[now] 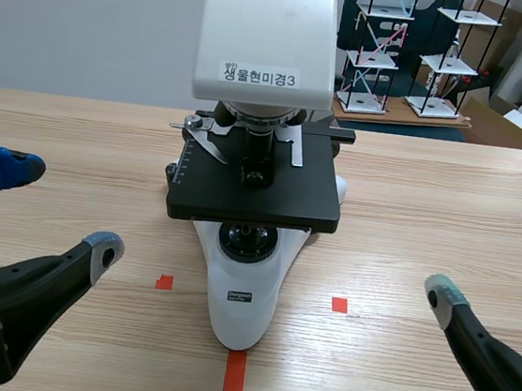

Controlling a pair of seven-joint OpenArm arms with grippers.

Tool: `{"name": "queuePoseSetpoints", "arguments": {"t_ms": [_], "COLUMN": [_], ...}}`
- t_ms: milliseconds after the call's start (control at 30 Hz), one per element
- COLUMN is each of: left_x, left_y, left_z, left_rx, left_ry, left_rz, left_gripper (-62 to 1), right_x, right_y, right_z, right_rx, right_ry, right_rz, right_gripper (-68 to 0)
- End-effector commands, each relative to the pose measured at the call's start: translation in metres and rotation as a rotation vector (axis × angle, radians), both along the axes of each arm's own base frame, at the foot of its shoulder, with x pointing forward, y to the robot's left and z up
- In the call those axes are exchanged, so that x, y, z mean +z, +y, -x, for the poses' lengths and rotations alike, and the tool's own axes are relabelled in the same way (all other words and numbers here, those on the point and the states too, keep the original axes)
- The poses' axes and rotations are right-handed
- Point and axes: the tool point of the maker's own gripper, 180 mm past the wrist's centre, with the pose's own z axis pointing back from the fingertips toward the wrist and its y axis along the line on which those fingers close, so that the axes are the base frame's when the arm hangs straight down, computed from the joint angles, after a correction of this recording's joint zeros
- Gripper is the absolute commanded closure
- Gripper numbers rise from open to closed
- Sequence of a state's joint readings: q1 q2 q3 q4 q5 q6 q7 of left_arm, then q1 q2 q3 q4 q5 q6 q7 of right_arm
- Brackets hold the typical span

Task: Return to the home posture

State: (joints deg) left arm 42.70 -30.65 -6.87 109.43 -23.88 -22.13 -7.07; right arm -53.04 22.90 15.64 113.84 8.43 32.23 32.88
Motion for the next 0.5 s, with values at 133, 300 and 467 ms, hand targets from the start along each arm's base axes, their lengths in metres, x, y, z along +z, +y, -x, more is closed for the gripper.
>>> {"name": "queuePoseSetpoints", "arguments": {"t_ms": [133,300,467], "left_x": [0.0094,0.0094,0.0094], "left_y": [-0.0034,-0.0034,-0.0034], "left_z": [0.0001,0.0001,0.0001], "left_rx": [-0.008,-0.008,-0.008], "left_ry": [-0.023,-0.023,-0.023], "left_rz": [0.021,0.021,0.021], "left_gripper": [-62.3,-62.3,-62.3], "right_x": [0.0051,0.0051,0.0051], "right_y": [0.0004,0.0004,0.0004], "right_z": [-0.0022,-0.0022,-0.0022], "right_rx": [0.006,0.006,0.006], "right_ry": [-0.018,-0.018,-0.018], "right_rz": [-0.015,-0.015,-0.015], "right_gripper": [-56.3,-59.6,-67.9]}}
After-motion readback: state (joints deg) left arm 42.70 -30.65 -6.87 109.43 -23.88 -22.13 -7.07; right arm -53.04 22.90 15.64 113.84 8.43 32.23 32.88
